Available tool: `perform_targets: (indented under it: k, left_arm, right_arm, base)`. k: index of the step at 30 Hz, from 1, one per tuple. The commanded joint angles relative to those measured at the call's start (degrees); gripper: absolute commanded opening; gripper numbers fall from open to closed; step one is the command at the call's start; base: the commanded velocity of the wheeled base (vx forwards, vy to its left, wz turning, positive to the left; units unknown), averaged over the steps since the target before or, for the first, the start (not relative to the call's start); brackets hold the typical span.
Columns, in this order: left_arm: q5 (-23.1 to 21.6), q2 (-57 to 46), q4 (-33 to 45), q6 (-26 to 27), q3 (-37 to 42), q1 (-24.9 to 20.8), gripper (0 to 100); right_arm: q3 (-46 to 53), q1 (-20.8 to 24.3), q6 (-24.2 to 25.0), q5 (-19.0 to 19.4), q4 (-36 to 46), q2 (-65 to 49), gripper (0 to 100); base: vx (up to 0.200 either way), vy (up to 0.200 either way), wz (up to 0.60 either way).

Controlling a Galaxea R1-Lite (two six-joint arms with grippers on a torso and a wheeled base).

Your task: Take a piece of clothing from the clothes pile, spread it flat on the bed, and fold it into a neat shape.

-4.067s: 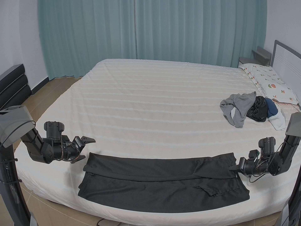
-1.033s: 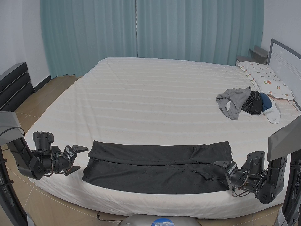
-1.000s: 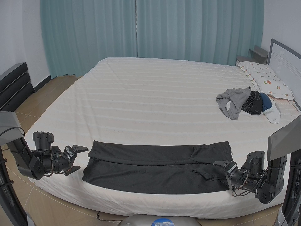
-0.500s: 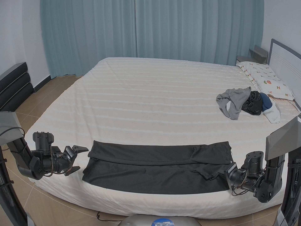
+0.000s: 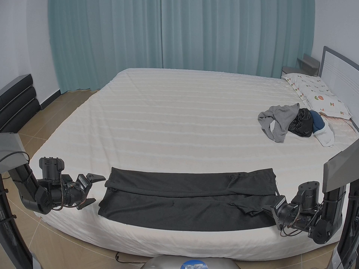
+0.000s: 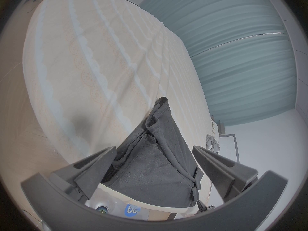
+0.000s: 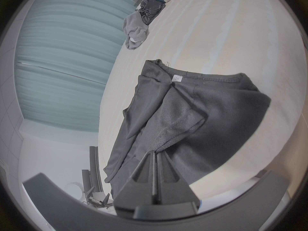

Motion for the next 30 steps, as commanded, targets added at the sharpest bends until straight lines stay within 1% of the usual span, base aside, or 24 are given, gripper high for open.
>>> perform_targets:
  k: [1,6,10,15,16,20,24,30]
  left_arm:
    - [-0.01,0.08,0.0,-0.03,0.0,0.06,100]
    - [-0.01,0.08,0.0,-0.03,0.0,0.06,100]
    - [-0.01,0.08,0.0,-0.03,0.0,0.06,100]
    - [-0.01,0.08,0.0,-0.03,0.0,0.06,100]
    - [-0.01,0.08,0.0,-0.03,0.0,0.06,100]
    - [-0.01,0.08,0.0,-0.03,-0.09,0.06,100]
    - [-0.01,0.08,0.0,-0.03,-0.09,0.06,100]
    - [-0.01,0.08,0.0,-0.11,-0.09,0.06,100]
  right_arm:
    - [2.57,1.61,-0.2,-0.09,-0.58,-2.3,0]
    - [4.33,3.2,-0.37,-0.27,-0.49,-2.12,0]
    - [4.33,3.28,-1.34,-1.41,-0.49,-1.51,0]
    - [4.33,3.64,-2.4,-1.41,0.65,-1.42,0]
    - [4.33,3.64,-2.48,-1.41,1.53,-1.51,100]
    - [4.33,3.9,-4.33,-1.41,4.52,-1.95,100]
    - [4.33,3.64,-4.94,-1.5,4.34,-2.21,100]
    - [4.33,-0.94,-6.26,-1.41,3.37,-9.42,100]
  base:
    - [0.0,0.0,0.0]
    - [0.0,0.0,0.0]
    - [0.0,0.0,0.0]
    - [0.0,0.0,0.0]
    - [0.0,0.0,0.0]
    - [0.0,0.0,0.0]
    - [0.0,0.0,0.0]
    - [0.0,0.0,0.0]
